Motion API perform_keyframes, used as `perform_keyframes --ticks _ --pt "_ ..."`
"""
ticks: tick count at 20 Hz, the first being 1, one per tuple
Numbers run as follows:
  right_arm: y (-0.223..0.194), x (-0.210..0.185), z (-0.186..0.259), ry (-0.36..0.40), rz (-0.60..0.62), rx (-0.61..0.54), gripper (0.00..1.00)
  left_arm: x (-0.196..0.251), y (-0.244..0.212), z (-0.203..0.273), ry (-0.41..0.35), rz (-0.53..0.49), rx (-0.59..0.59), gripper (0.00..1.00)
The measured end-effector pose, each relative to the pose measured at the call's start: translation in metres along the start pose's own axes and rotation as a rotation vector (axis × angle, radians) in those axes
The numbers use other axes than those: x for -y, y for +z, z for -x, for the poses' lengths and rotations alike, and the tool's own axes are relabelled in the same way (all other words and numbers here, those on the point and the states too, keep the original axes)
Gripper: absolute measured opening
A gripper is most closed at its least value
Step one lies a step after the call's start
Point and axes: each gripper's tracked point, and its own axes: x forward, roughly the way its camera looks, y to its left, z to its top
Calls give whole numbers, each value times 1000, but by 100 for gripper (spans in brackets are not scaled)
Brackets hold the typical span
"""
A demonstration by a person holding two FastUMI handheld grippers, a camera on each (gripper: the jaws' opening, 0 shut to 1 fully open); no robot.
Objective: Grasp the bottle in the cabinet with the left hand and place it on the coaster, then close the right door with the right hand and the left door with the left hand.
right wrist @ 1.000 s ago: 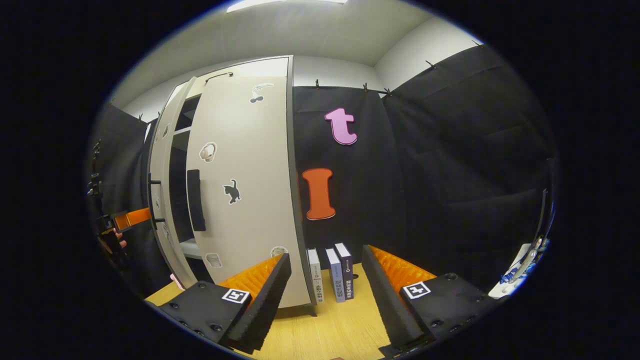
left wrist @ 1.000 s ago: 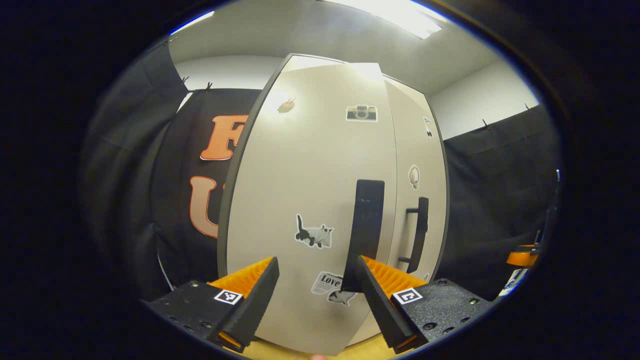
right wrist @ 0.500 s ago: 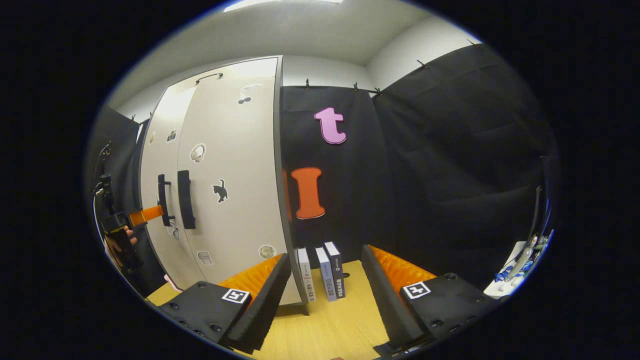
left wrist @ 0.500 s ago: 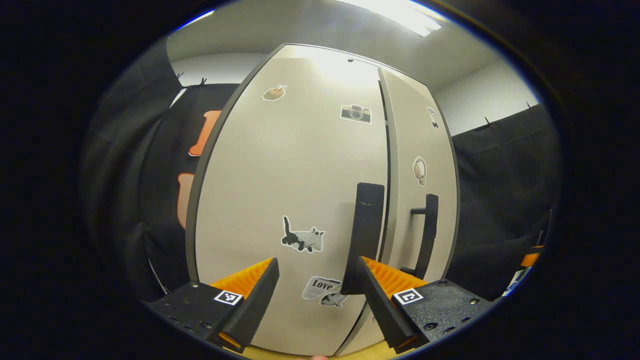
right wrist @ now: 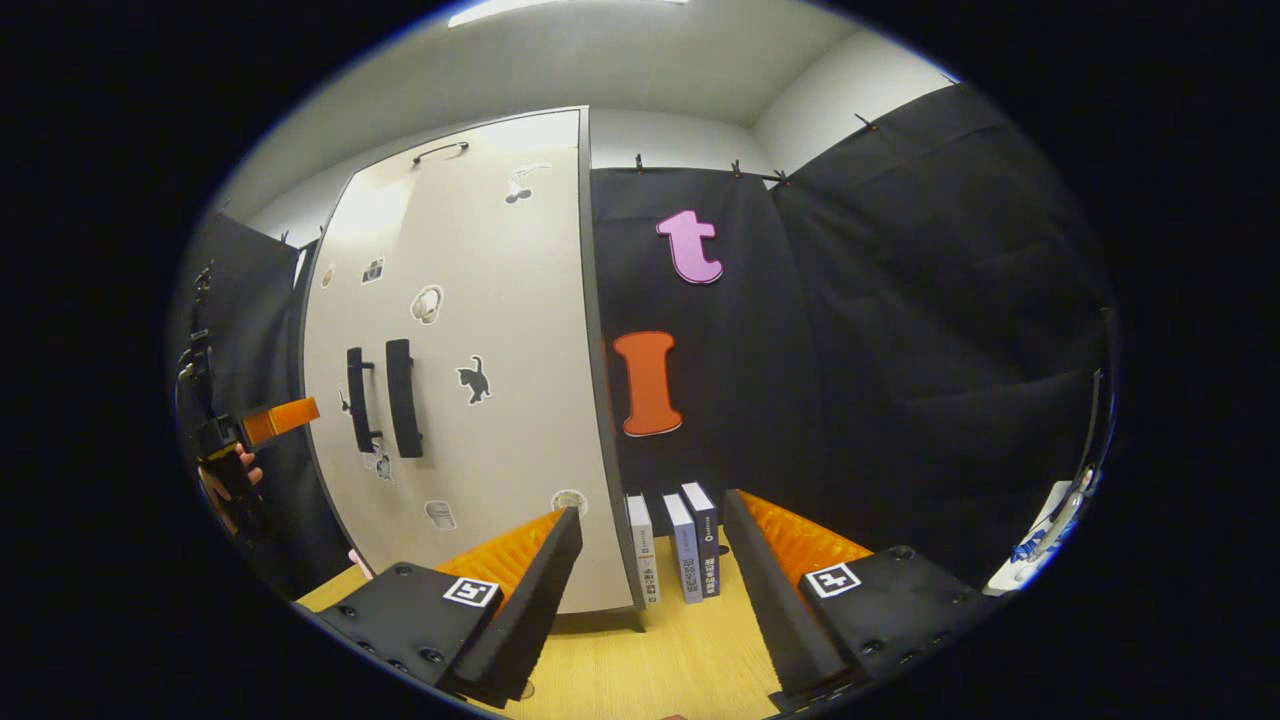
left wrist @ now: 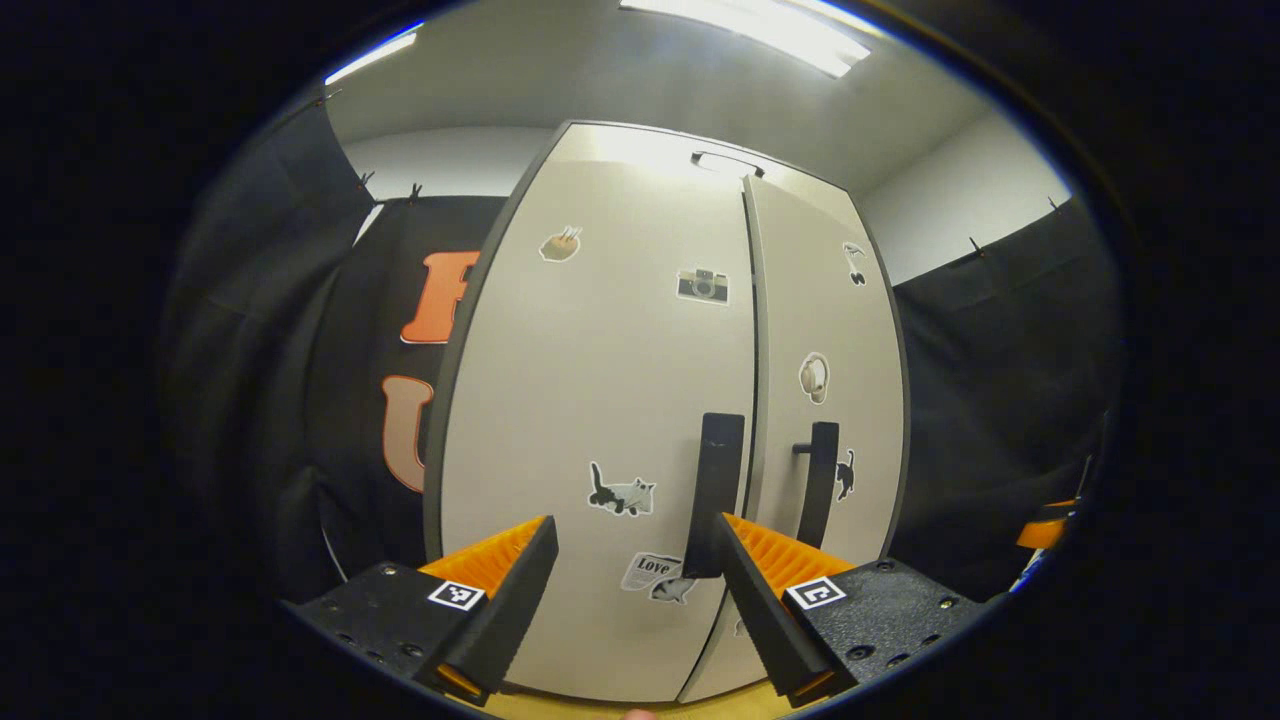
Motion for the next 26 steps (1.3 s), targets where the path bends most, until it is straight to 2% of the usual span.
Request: perform_keyframes --ticks 5,6,10,13,15,16,19,26 --pt "-18 -32 -9 67 25 -19 95 -27 -2 62 134 -36 5 95" --pt "-22 -40 -9 84 30 -20 95 -32 -6 73 152 -38 7 92" --pt "-38 -65 -8 134 37 -17 95 -42 -25 115 197 -23 21 97" --pt "-49 -74 -7 144 37 -20 95 -45 -46 140 221 20 -13 94" --pt "-52 -81 -5 158 26 -12 95 -50 -53 150 241 43 -25 97" --pt "-52 -83 -5 163 25 -10 95 -53 -56 154 255 43 -28 94" --pt "-53 -88 -7 177 26 -13 95 -62 -58 162 286 8 -34 94" --pt "-51 -90 -5 189 0 -15 95 -60 -54 161 272 -6 -30 94"
